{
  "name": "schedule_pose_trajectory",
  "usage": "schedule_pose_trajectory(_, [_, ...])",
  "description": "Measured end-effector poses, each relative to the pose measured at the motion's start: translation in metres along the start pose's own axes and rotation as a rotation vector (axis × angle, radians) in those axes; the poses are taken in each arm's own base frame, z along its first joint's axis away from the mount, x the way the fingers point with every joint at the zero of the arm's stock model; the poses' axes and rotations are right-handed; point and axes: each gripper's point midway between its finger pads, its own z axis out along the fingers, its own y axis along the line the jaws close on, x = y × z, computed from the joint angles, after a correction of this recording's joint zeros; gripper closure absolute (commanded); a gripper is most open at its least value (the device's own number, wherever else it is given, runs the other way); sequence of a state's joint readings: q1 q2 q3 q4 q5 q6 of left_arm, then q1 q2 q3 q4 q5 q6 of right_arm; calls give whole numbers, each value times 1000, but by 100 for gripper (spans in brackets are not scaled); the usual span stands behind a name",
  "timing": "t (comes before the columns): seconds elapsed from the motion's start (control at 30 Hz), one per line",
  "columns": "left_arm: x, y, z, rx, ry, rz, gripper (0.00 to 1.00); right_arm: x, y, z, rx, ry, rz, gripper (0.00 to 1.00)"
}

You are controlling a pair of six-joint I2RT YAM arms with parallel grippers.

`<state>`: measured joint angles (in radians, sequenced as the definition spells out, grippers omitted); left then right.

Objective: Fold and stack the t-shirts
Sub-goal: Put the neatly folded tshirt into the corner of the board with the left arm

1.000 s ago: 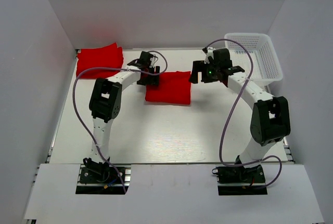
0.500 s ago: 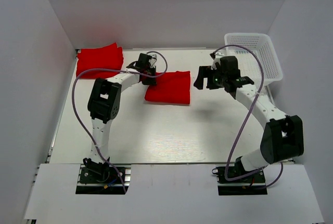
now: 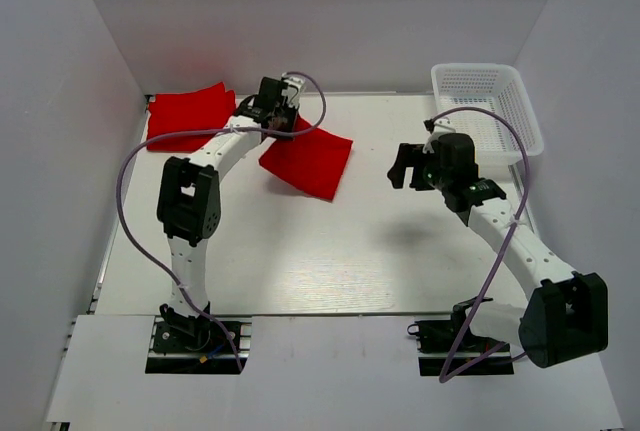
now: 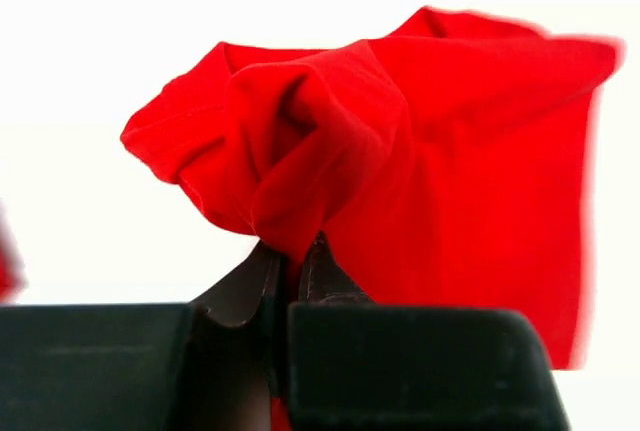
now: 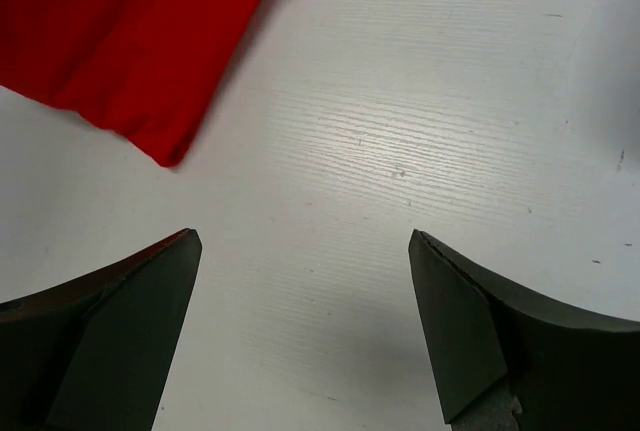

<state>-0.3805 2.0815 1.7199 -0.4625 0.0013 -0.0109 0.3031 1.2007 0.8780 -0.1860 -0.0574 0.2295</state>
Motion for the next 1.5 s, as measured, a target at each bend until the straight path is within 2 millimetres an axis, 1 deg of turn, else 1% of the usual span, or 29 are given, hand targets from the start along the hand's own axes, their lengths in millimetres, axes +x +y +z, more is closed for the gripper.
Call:
schedule_pose_trajectory(0.1, [-37, 8, -18, -24, -55, 51, 100, -2, -4, 0, 24, -12, 10, 10])
schedule_pose_trajectory(0.23, [-87, 21, -48, -65, -138, 92, 100, -3, -10, -1, 63, -24, 29, 10])
schedule_pose_trajectory(0.3, [-105, 29, -61, -85, -173, 106, 100, -5, -12, -2, 77, -31, 35, 10])
schedule_pose_trajectory(0.4, [-120, 44, -75, -121, -198, 118, 100, -7, -15, -3, 100, -42, 50, 10])
schedule_pose_trajectory(0.5, [-124, 60, -82, -161, -198, 120, 100, -8, -19, -4, 123, -49, 59, 10])
schedule_pose_trajectory(0.7, [-120, 89, -84, -222, -178, 138, 100, -14, -21, -9, 145, -76, 81, 10])
schedule_pose_trajectory(0.9, [-120, 109, -88, -262, -177, 157, 100, -16, -21, -12, 146, -87, 93, 10])
schedule_pose_trajectory(1.13, [-130, 129, -92, -319, -217, 146, 100, -10, -21, -13, 151, -62, 98, 10])
schedule_pose_trajectory(1.27, [-135, 142, -99, -350, -234, 135, 100, -8, -23, -14, 160, -53, 99, 10])
schedule_pose_trajectory(1.43, [-149, 160, -110, -392, -285, 123, 100, -13, -25, -14, 176, -56, 101, 10])
schedule_pose_trajectory(1.5, [-151, 167, -113, -404, -292, 117, 100, -15, -25, -14, 179, -61, 101, 10])
